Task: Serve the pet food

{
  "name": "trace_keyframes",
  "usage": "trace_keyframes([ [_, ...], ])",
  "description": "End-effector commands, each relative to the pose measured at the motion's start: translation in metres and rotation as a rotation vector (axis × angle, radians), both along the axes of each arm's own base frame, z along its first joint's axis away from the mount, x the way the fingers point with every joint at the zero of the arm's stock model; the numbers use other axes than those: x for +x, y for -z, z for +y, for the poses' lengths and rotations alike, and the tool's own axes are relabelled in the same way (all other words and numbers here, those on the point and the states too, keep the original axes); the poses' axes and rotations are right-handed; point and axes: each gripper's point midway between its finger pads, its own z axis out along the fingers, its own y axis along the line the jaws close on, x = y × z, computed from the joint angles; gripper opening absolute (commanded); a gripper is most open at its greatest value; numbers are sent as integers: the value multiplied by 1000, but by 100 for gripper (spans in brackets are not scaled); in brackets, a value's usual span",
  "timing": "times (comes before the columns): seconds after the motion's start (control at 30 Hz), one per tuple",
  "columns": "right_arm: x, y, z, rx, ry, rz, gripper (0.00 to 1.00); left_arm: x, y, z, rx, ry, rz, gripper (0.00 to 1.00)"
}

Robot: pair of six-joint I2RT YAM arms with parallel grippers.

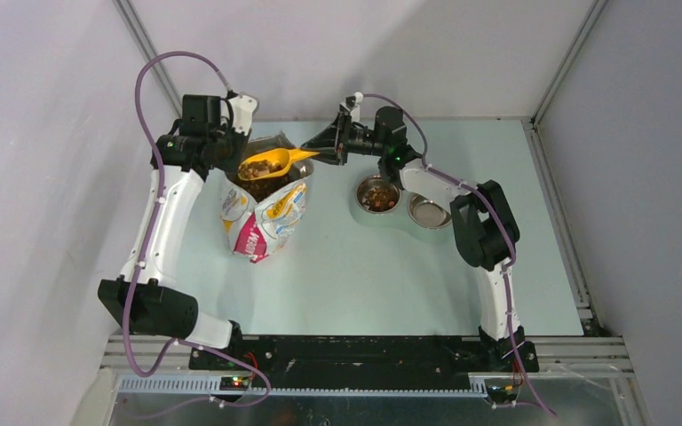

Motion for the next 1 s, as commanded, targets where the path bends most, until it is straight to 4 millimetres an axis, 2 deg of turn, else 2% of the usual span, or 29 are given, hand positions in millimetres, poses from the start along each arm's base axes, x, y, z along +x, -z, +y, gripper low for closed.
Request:
trace_keyframes([
  [0.0, -15, -38, -10, 76, -47, -110, 0, -2, -38, 7, 19, -9, -120, 0],
  [0.23, -25, -29, -26, 96, -132, -105, 0, -7, -28, 12, 35, -21, -90, 0],
  [0.33, -20, -21, -21, 105, -94, -59, 0, -7, -26, 14, 46, -21, -88, 0],
  [0.4, -20, -24, -16, 125, -85, -47, 0, -5, -31, 14, 48, -24, -97, 0],
  [0.47, -23, -29, -21, 142, -105, -63, 0, -6, -34, 15, 51, -27, -103, 0],
  [0.53, -15, -24, -29, 140, -76, -49, 0, -7, -35, 16, 56, -26, -108, 0],
  [0.6, 2, -21, -26, 149, -9, -7, 0, -8, -34, 18, 67, -26, -110, 0],
  [0.73, -10, -34, -12, 177, -53, -53, 0, -8, -27, 20, 77, -27, -88, 0],
  [0.83, -15, -34, -18, 175, -67, -71, 0, -9, -28, 20, 82, -22, -90, 0],
  [0.97, -9, -28, -30, 165, -42, -63, 0, -6, -28, 24, 90, -31, -101, 0],
])
